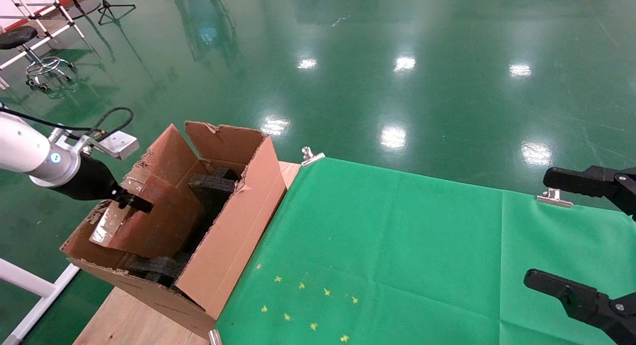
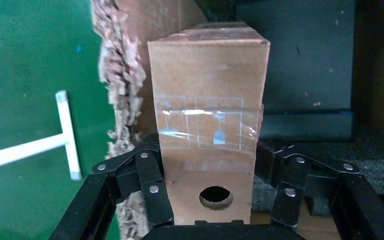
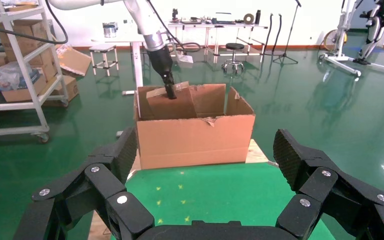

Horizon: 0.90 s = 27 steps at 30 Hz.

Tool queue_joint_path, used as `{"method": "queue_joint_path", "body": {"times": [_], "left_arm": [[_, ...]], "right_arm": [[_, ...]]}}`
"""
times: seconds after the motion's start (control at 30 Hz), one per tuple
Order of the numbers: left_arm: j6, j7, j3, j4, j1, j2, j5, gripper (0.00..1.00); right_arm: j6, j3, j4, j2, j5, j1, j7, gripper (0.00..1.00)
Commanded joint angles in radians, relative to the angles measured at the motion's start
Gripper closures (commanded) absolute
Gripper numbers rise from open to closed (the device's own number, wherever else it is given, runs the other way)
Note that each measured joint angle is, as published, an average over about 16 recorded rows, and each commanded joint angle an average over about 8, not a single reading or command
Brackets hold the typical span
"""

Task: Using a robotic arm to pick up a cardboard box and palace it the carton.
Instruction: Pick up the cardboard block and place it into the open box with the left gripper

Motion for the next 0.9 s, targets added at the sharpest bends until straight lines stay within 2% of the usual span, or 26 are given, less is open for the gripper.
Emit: {"method": "queue_joint_path", "body": {"times": [0.03,0.1,0.13,0.37,0.4,0.9], "left_arm": [[-0.009,0.002,0.002,0.033,0.002,0.015,0.003,1.00],[-0.020,0.003,0.002,0.058,0.001,0.026,0.003,1.00],[-0.026,0.003,0.001,0.070,0.000,0.032,0.001,0.96],[-0.056,-0.003,-0.017,0.134,-0.010,0.051,-0.019,0.09],[-0.058,-0.003,-0.020,0.138,-0.011,0.052,-0.022,0.00],[-0.056,-0.004,-0.018,0.129,-0.012,0.051,-0.024,0.00]], "right_arm": [[0.000,0.000,0.000,0.000,0.000,0.000,0.000,0.00],[0.000,0.000,0.000,0.000,0.000,0.000,0.000,0.00],[0.000,0.000,0.000,0.000,0.000,0.000,0.000,0.00],[0.000,0.000,0.000,0.000,0.000,0.000,0.000,0.00],[0.000,0.000,0.000,0.000,0.000,0.000,0.000,0.00],[0.000,0.000,0.000,0.000,0.000,0.000,0.000,0.00]]}}
